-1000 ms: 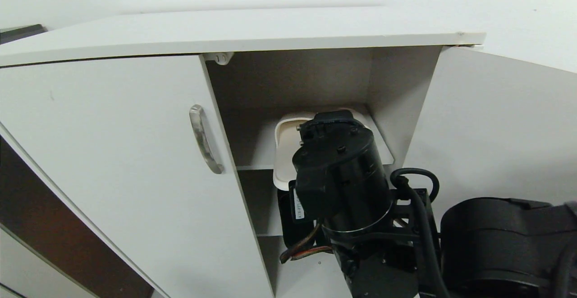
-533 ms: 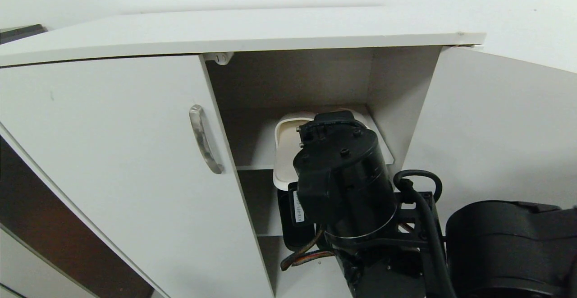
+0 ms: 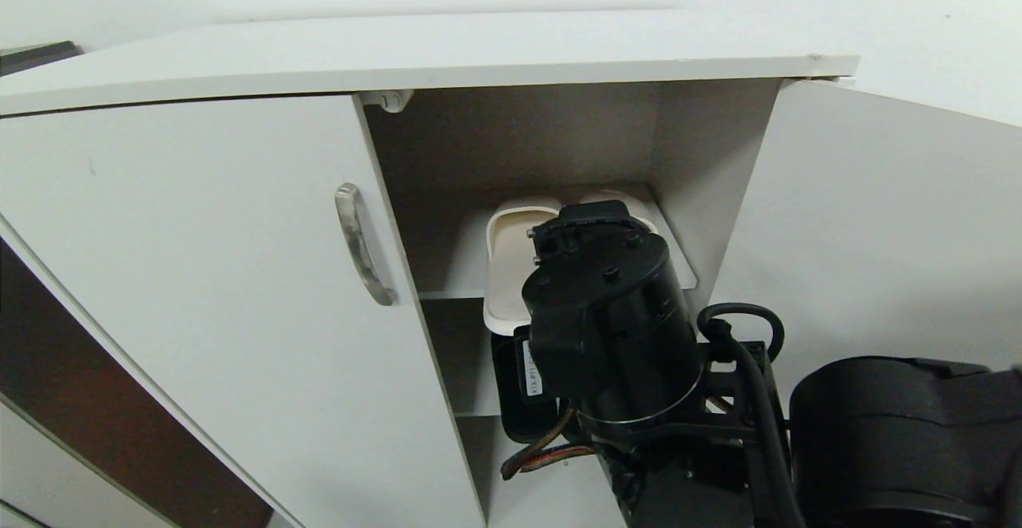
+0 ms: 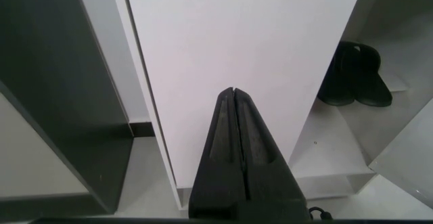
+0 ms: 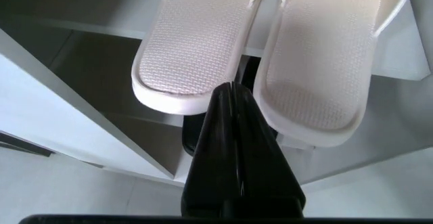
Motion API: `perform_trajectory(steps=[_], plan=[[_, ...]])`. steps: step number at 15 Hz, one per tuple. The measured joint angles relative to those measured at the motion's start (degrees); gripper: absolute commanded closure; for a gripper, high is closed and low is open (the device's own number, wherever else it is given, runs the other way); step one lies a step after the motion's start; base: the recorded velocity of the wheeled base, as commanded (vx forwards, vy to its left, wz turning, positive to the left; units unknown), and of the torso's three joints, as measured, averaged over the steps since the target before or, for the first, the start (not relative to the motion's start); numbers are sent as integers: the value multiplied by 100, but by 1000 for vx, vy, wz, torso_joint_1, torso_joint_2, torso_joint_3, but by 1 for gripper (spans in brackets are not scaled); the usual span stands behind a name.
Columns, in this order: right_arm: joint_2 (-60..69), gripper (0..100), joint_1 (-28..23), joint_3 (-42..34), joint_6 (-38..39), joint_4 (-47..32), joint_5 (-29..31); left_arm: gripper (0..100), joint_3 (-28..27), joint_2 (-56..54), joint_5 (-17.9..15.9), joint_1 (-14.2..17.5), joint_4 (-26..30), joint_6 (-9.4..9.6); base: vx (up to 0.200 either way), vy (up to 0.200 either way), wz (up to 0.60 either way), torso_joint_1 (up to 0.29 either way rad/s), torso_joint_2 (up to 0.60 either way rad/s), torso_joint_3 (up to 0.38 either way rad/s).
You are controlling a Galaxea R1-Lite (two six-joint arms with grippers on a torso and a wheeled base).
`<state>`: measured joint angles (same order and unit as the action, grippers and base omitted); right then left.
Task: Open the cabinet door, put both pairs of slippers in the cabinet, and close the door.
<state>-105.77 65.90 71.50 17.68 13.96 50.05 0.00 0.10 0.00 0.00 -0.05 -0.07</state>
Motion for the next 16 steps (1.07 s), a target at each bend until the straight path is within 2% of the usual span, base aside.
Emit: perform_trajectory(steps=[16], plan=[[-21,100,-9,-155,35,10,-40,100,0,0,0,-2,-5,0,-200,0,0,2,2,2]])
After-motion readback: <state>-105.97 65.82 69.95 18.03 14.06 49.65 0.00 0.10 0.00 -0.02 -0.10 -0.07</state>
